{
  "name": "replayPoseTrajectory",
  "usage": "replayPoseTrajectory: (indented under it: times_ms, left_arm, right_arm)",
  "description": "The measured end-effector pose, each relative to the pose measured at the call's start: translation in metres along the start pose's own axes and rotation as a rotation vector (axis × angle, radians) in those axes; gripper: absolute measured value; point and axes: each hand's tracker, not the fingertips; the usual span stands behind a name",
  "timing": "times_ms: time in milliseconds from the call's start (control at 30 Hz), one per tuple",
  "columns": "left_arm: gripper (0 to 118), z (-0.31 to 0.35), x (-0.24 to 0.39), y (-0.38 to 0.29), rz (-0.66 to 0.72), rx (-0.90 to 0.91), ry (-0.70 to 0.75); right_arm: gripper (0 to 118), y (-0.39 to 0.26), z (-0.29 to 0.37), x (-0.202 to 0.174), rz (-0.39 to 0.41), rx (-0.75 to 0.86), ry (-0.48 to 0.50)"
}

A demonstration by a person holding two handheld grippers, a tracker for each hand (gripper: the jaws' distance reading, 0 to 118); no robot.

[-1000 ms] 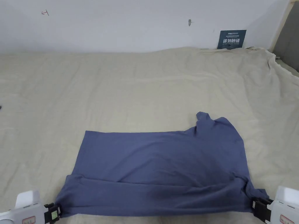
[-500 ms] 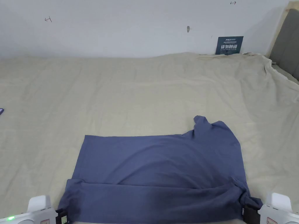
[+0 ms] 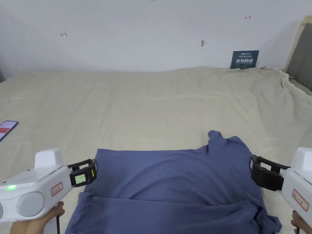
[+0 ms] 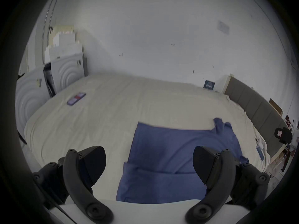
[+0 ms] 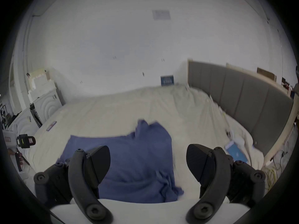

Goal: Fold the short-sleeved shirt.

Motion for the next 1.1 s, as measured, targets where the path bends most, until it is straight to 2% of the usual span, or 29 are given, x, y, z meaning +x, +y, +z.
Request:
replayPoseTrajectory:
  times_ms: [33,67,100,133,167,200,233,267,333,533,633,767,833,967,1000,1100]
  left_arm:
    - [111,0.001,0.004,0.002,-0.004,0.016,-0.013]
    - [108,0.002,0.007,0.003,-0.003,0.029,-0.020]
    - [104,0.001,0.011,0.002,-0.005,0.061,-0.015]
    - [95,0.003,0.014,0.001,-0.001,0.117,-0.007]
    - [80,0.005,0.017,-0.002,-0.004,0.165,-0.017]
    - [46,0.007,0.019,-0.003,-0.011,0.194,-0.029]
    - [17,0.006,0.022,-0.004,-0.018,0.199,-0.027]
    - [0,0.004,0.023,-0.004,-0.024,0.190,-0.022]
    - [0,0.001,0.022,-0.004,-0.024,0.182,-0.047]
    - [0,-0.039,0.014,0.010,0.000,0.094,-0.056]
    - [0,-0.078,0.000,0.023,0.056,0.013,-0.100]
    - [0,-0.145,-0.018,0.035,0.106,-0.131,-0.086]
    - [13,-0.180,-0.024,0.036,0.102,-0.220,-0.073]
    - [99,-0.250,-0.030,0.040,0.042,-0.356,0.003]
    - [102,-0.264,-0.031,0.040,0.021,-0.374,0.010]
    - [102,-0.303,-0.032,0.040,-0.034,-0.397,0.041]
  right_arm:
    - [96,0.003,0.004,-0.008,0.019,0.026,-0.012]
    - [88,0.006,0.007,-0.014,0.030,0.044,-0.017]
    - [75,0.006,0.009,-0.018,0.032,0.056,-0.022]
    - [56,0.006,0.011,-0.021,0.027,0.081,-0.009]
    - [23,0.007,0.012,-0.025,0.028,0.093,-0.004]
    - [0,0.007,0.012,-0.028,0.033,0.093,-0.006]
    - [0,0.007,0.011,-0.030,0.044,0.104,-0.014]
    - [0,0.006,0.011,-0.034,0.061,0.129,-0.033]
    - [0,0.006,0.004,-0.034,0.059,0.109,-0.006]
    - [0,0.008,-0.016,-0.034,0.046,0.096,-0.004]
    - [0,0.008,-0.031,-0.029,0.044,0.079,-0.006]
    - [0,0.005,-0.051,-0.024,0.044,0.048,-0.021]
    - [0,0.001,-0.063,-0.021,0.042,0.027,-0.029]
    - [0,-0.008,-0.091,-0.013,0.038,-0.032,-0.046]
    - [0,-0.011,-0.097,-0.011,0.034,-0.050,-0.050]
    - [0,-0.018,-0.115,-0.007,0.038,-0.083,-0.076]
